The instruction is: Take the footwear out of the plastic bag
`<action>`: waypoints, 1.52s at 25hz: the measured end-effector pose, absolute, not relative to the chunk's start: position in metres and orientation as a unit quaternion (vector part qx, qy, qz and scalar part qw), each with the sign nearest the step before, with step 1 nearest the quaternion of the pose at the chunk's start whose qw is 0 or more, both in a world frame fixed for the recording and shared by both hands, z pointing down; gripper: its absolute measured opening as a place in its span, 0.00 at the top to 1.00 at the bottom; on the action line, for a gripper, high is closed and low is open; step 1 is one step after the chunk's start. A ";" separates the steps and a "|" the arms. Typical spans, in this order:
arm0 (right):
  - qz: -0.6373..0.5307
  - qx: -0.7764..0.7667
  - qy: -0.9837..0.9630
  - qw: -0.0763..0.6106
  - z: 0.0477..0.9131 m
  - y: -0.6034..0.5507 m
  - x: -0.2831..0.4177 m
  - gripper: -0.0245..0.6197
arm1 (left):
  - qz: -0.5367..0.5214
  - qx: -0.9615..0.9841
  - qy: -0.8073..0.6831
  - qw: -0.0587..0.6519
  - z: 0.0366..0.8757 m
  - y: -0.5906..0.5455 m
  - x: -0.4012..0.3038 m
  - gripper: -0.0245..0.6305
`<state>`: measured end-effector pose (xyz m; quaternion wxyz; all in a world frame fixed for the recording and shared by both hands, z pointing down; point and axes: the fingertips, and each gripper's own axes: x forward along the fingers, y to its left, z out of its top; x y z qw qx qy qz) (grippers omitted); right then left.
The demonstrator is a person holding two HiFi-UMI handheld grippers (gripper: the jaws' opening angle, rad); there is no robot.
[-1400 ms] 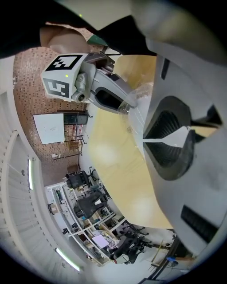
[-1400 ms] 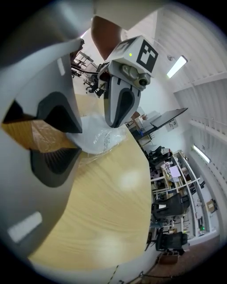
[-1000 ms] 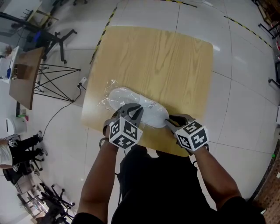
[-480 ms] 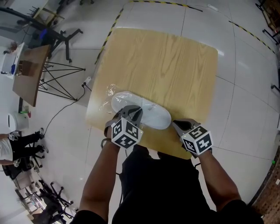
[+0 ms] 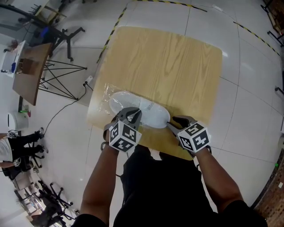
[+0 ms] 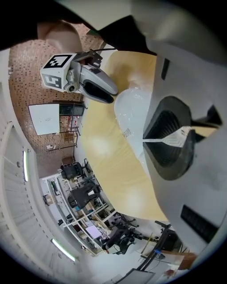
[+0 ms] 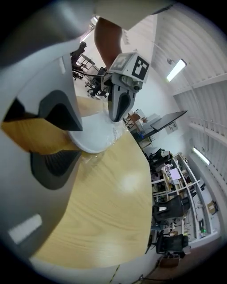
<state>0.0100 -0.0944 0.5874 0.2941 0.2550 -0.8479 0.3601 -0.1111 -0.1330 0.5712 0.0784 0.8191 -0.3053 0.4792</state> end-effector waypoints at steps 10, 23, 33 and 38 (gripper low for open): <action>0.428 0.250 -0.815 0.301 0.599 -0.098 -0.007 0.71 | 0.475 0.819 -0.311 0.087 0.576 -0.131 -0.113 0.92; 0.479 0.250 -0.821 0.185 0.570 -0.096 0.008 0.89 | 0.465 0.821 -0.321 0.079 0.580 -0.129 -0.115 0.92; 0.490 0.254 -0.815 0.175 0.573 -0.093 0.032 0.90 | 0.475 0.809 -0.337 0.079 0.580 -0.123 -0.131 0.92; 0.489 0.249 -0.817 0.174 0.572 -0.088 0.033 0.90 | 0.475 0.806 -0.344 0.081 0.581 -0.118 -0.134 0.92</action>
